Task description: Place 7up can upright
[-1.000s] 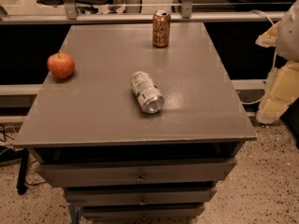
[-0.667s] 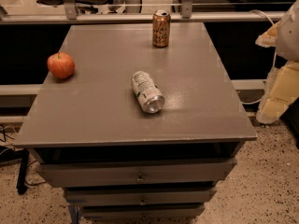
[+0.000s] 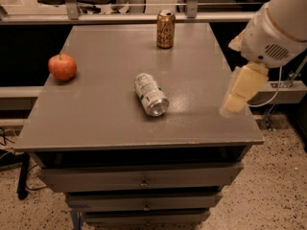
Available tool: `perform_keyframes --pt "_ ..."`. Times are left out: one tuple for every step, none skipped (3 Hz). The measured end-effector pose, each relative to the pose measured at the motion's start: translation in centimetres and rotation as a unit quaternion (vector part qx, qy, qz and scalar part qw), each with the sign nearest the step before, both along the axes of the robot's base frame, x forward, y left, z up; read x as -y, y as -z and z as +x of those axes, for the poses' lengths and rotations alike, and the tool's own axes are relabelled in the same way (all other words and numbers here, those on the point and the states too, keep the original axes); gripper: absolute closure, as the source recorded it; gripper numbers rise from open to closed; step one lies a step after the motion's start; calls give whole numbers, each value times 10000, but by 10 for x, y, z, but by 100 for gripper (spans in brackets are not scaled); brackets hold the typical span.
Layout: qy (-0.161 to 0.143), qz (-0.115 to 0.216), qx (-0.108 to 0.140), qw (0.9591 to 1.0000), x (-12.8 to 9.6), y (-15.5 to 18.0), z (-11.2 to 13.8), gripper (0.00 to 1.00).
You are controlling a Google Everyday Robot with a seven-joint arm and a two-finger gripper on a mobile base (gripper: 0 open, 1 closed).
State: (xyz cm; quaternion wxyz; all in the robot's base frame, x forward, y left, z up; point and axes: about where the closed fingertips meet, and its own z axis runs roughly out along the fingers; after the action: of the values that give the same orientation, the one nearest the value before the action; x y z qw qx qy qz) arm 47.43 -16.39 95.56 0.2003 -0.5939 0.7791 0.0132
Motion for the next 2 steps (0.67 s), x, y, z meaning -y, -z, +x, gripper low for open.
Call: perform_keyframes --pt "534 665 -73 9963 -40 14 36 0" --pt "1125 1079 -176 9876 -73 20 64 0"
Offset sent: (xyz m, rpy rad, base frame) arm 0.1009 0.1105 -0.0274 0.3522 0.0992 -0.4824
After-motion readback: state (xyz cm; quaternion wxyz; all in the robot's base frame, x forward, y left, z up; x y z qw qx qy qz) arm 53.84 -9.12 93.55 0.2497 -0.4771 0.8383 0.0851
